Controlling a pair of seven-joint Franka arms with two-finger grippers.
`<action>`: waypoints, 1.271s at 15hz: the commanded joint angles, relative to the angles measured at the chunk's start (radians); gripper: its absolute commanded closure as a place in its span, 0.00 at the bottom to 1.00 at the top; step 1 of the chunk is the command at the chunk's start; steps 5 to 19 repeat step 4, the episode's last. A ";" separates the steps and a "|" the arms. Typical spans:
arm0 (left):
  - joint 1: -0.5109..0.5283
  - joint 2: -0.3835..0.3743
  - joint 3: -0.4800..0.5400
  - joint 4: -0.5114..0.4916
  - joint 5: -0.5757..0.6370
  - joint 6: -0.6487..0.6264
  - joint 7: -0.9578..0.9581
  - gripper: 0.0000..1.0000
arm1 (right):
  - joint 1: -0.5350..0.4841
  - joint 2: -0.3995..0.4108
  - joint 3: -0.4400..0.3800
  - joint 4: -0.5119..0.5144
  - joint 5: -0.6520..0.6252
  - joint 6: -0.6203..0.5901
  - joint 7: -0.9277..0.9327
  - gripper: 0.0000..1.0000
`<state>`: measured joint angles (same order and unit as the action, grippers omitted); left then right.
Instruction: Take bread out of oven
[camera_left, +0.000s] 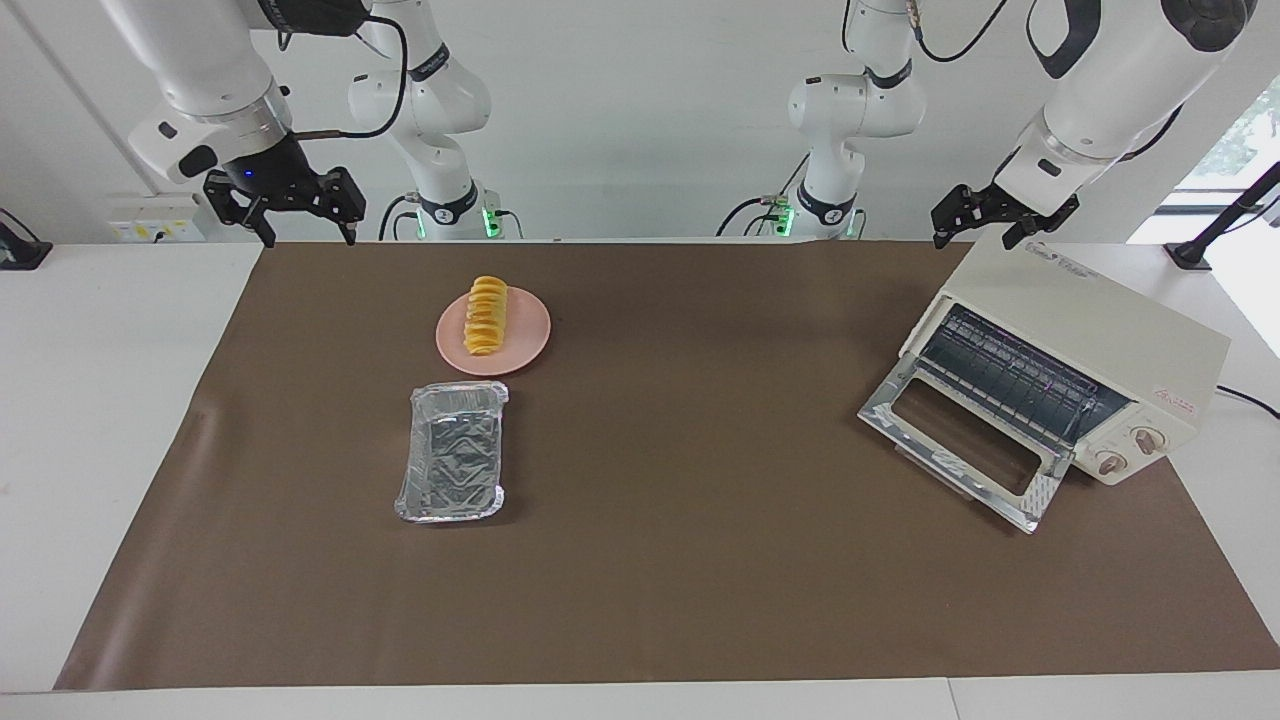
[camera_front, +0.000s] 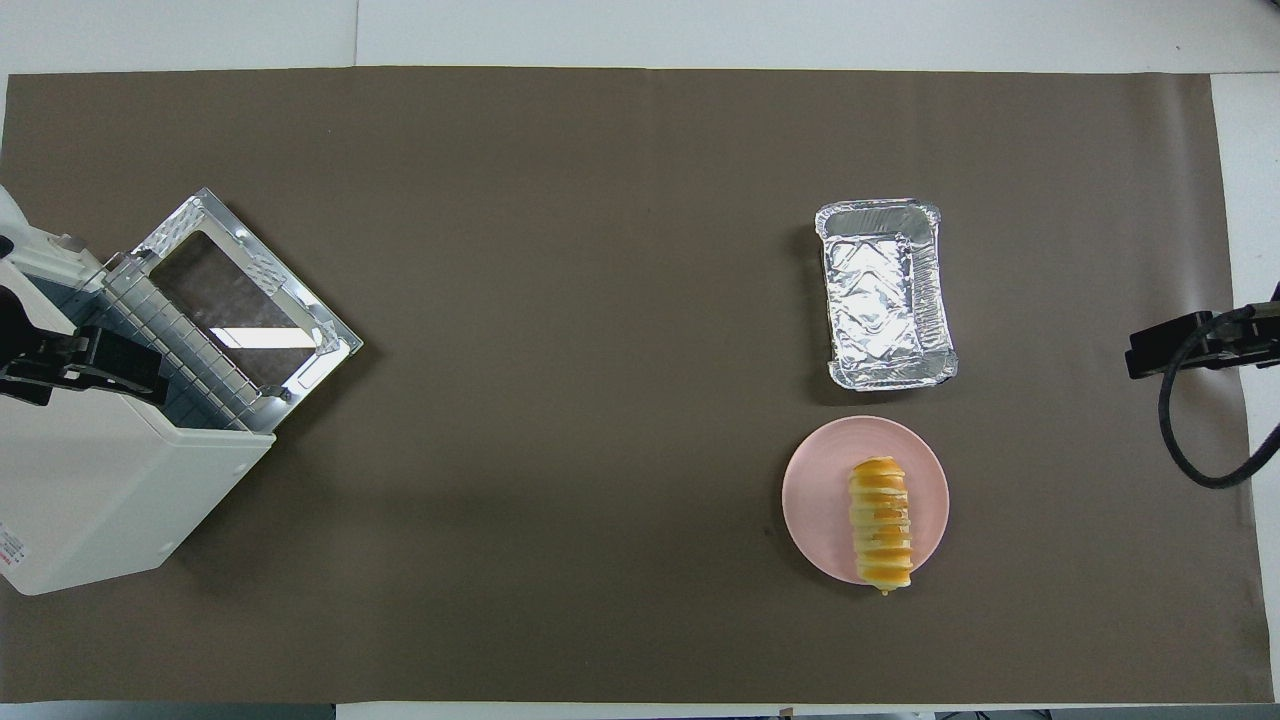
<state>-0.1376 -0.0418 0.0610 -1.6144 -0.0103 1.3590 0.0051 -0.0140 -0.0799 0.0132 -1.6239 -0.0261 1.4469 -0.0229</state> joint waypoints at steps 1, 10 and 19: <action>0.009 -0.007 -0.004 0.001 -0.007 -0.006 0.004 0.00 | -0.026 0.006 0.007 0.018 0.025 -0.022 0.017 0.00; 0.010 -0.007 -0.004 0.001 -0.008 -0.006 0.004 0.00 | -0.026 0.006 0.007 0.018 0.022 -0.020 0.018 0.00; 0.010 -0.007 -0.004 0.001 -0.008 -0.006 0.004 0.00 | -0.026 0.006 0.007 0.018 0.022 -0.020 0.018 0.00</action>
